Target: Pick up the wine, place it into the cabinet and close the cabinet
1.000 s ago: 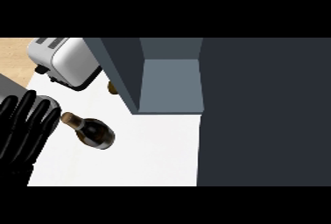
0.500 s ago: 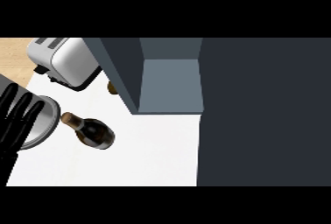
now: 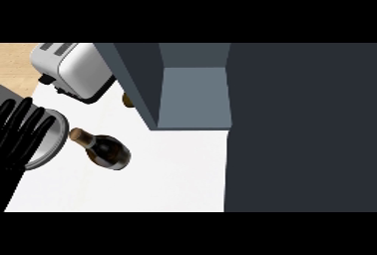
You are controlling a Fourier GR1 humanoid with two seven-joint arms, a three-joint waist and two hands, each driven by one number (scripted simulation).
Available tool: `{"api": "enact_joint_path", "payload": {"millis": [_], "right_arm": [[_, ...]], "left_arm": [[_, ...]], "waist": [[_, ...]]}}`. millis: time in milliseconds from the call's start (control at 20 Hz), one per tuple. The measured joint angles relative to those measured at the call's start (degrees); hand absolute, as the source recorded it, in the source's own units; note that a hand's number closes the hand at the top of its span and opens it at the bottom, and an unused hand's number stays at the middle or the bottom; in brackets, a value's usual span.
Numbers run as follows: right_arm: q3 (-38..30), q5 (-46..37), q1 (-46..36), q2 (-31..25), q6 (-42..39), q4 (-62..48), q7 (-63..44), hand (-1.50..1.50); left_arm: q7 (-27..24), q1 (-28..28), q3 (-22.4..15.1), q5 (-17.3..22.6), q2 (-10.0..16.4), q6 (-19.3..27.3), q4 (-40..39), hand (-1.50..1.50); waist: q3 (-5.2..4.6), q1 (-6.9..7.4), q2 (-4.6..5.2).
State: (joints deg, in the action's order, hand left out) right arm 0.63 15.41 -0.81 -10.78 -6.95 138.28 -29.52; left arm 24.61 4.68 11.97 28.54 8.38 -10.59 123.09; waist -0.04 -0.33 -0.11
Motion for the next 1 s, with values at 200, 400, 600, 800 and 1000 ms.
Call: {"api": "enact_joint_path", "payload": {"millis": [200,400,600,800,1000], "right_arm": [[0.23,-0.02,0.01,0.12,0.13,0.31,-0.8,-1.5],[-0.67,0.09,-0.91,-0.07,0.11,0.32,-1.42,-1.5],[-1.35,0.2,-2.77,-0.18,0.16,-0.06,-2.2,-1.5],[-1.44,0.24,-3.83,0.12,0.67,-0.07,-3.15,-1.5],[-2.25,0.35,-3.12,0.22,-0.11,-0.04,-2.73,-1.5]], "left_arm": [[-3.28,0.53,0.79,-0.5,-0.18,-2.84,-5.11,-1.5],[-6.56,-0.14,0.58,-1.92,-0.73,-4.92,-10.45,-1.5],[-12.88,-1.01,1.34,-5.38,-1.4,-6.56,-17.11,-1.5],[-17.49,-1.43,2.03,-7.87,-1.38,-7.65,-21.39,-1.5],[-20.8,-1.77,1.73,-9.85,-1.86,-8.4,-25.46,-1.5]], "waist": [[0.0,-0.16,-0.01],[0.01,-0.25,0.0],[0.01,-0.2,0.04],[0.0,-0.12,0.03],[0.02,-0.14,0.02]]}}
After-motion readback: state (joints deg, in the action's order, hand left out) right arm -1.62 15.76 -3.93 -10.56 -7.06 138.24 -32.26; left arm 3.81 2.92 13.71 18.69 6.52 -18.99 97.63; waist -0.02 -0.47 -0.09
